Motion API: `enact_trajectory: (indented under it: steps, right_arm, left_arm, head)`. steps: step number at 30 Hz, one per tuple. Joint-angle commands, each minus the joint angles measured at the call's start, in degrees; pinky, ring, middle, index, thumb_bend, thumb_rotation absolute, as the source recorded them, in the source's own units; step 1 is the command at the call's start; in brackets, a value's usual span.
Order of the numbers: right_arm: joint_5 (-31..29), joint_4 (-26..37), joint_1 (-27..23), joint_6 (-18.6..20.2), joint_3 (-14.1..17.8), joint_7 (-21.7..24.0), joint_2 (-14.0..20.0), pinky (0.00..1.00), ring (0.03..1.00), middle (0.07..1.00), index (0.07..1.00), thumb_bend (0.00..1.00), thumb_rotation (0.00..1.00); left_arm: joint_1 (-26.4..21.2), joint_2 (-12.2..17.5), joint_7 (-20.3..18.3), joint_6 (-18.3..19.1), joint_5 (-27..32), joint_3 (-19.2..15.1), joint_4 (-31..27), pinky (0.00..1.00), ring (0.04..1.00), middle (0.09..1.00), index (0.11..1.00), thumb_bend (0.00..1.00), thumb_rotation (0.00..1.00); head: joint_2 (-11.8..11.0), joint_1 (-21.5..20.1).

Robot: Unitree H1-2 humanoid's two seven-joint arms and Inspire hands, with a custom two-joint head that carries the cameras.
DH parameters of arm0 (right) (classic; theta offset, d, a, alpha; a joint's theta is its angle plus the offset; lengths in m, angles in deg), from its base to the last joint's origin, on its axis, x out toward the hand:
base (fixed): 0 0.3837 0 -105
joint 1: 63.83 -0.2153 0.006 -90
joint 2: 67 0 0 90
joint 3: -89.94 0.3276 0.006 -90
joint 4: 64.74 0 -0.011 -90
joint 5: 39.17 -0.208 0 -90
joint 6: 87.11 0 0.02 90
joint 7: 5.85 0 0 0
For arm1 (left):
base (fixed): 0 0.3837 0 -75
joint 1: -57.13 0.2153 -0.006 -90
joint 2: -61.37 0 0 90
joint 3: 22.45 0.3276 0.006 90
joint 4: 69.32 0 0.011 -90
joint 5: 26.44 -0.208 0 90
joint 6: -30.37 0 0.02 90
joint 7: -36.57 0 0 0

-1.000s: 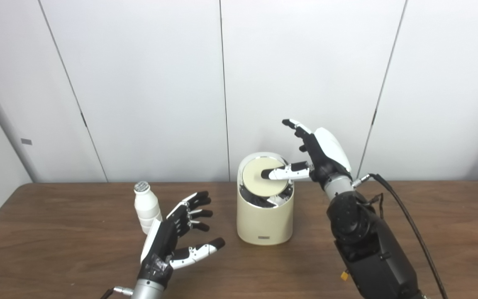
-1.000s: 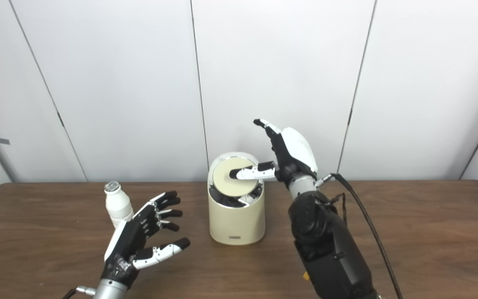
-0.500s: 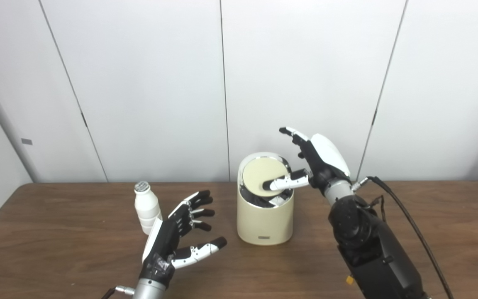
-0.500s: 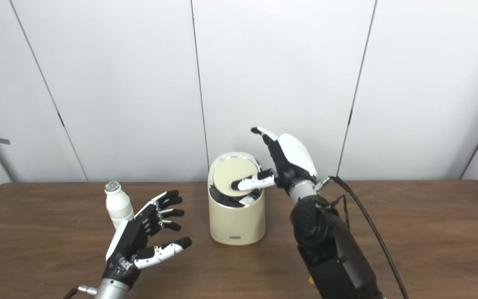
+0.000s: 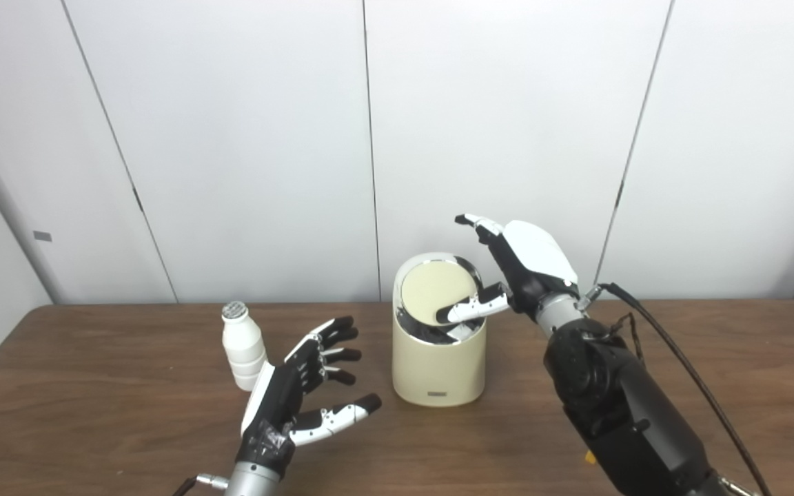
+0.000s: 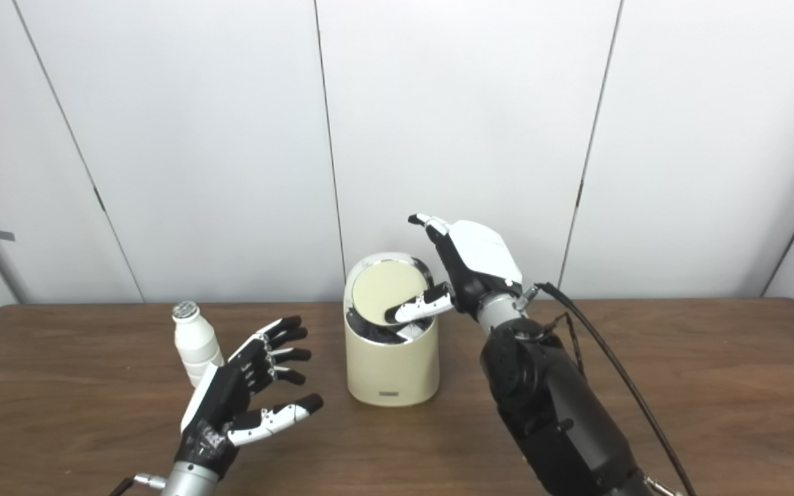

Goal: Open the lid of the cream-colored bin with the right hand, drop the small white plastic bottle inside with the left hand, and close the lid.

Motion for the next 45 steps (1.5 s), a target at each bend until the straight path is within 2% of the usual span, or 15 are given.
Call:
enact_trajectory:
  steps: [1, 5, 9, 12, 15, 18, 24, 31, 34, 36, 39, 41, 45]
  right_arm:
    - [1.7, -1.3, -1.6, 0.2, -0.3, 0.8, 0.7, 0.7, 0.833, 0.909, 0.887, 0.94, 0.24]
    - [2.3, -2.9, -2.4, 0.4, -0.7, 0.5, 0.5, 0.7, 0.824, 0.901, 0.881, 0.93, 0.25]
    - [4.5, -4.3, -3.8, 2.7, -2.0, 1.8, 0.3, 0.61, 0.787, 0.888, 0.881, 0.94, 0.27]
    - [8.3, -5.1, -4.9, 3.4, -1.9, 5.1, -0.5, 0.58, 0.773, 0.891, 0.883, 0.93, 0.26]
    - [13.7, -6.7, -5.8, 3.4, -1.7, 9.2, -1.5, 0.6, 0.778, 0.904, 0.882, 0.93, 0.24]
    - [17.1, -7.9, -6.1, 3.4, -1.5, 11.2, -2.3, 0.6, 0.766, 0.896, 0.873, 0.95, 0.23]
    - [18.2, -8.4, -5.1, 3.4, -1.7, 11.3, -2.7, 0.6, 0.761, 0.893, 0.859, 0.96, 0.2]
    - [17.1, -5.0, -3.9, 3.3, -0.5, 12.7, -2.4, 0.62, 0.789, 0.905, 0.877, 0.93, 0.23]
    - [14.6, -2.5, -3.4, 3.3, 1.4, 11.9, -2.6, 0.59, 0.78, 0.889, 0.872, 0.93, 0.25]
    - [11.7, 0.5, -3.0, 3.3, 4.4, 12.1, -3.2, 0.59, 0.784, 0.876, 0.871, 0.92, 0.28]
    - [6.7, 5.3, -2.1, 3.3, 8.5, 11.3, -3.8, 0.64, 0.832, 0.878, 0.866, 0.9, 0.33]
    - [5.2, 8.6, -1.1, 3.3, 10.8, 10.7, -4.3, 0.63, 0.818, 0.865, 0.855, 0.9, 0.36]
    - [1.6, 14.1, 1.2, 3.4, 16.0, 12.5, -5.7, 0.6, 0.798, 0.876, 0.857, 0.9, 0.37]
  left_arm:
    - [-1.4, 0.0, 0.1, -1.8, 0.7, 0.0, -2.3, 0.59, 0.735, 0.823, 0.854, 0.71, 0.06]
    - [-1.3, -0.1, -0.3, -1.2, 1.3, 0.0, -2.6, 0.59, 0.742, 0.828, 0.859, 0.71, 0.06]
    - [-1.2, -0.1, -0.5, -1.3, 1.6, 0.1, -2.7, 0.58, 0.739, 0.828, 0.856, 0.71, 0.05]
    - [-1.3, -0.1, -0.4, -1.2, 1.3, 0.1, -2.7, 0.59, 0.74, 0.827, 0.856, 0.71, 0.06]
    - [-1.5, -0.1, -0.3, -1.0, 1.1, 0.1, -2.7, 0.59, 0.745, 0.83, 0.857, 0.71, 0.06]
    - [-1.5, -0.4, -0.1, -0.8, 1.0, 0.3, -3.0, 0.59, 0.745, 0.831, 0.855, 0.71, 0.06]
    - [-1.6, -0.4, -0.4, -0.7, 1.2, 0.3, -3.2, 0.6, 0.75, 0.834, 0.859, 0.71, 0.07]
    - [-1.6, -0.4, -0.3, -0.6, 0.9, 0.3, -3.4, 0.59, 0.747, 0.83, 0.859, 0.72, 0.08]
    - [-1.7, -0.2, -0.4, -0.8, 1.1, 0.3, -3.1, 0.6, 0.748, 0.829, 0.858, 0.72, 0.08]
    - [-1.7, -0.2, -0.5, -0.8, 1.2, 0.2, -3.0, 0.6, 0.747, 0.828, 0.857, 0.72, 0.08]
    - [-1.7, -0.2, -0.5, -0.6, 1.2, 0.2, -3.0, 0.6, 0.746, 0.83, 0.857, 0.72, 0.08]
    - [-1.8, -0.2, -0.3, -0.7, 0.8, 0.2, -2.9, 0.6, 0.744, 0.829, 0.858, 0.72, 0.08]
    - [-1.7, -0.2, -0.2, -0.7, 0.7, 0.2, -3.0, 0.59, 0.741, 0.83, 0.854, 0.72, 0.08]
  head:
    - [0.0, 0.1]
    - [0.2, 0.0]
    - [0.2, 0.0]
    - [0.4, -0.1]
    - [0.5, 0.0]
    - [0.5, 0.2]
    - [0.6, 0.4]
    - [0.6, 0.3]
    - [0.5, 0.2]
    - [0.5, 0.1]
    - [0.4, 0.1]
    - [0.4, 0.1]
    - [0.4, 0.0]
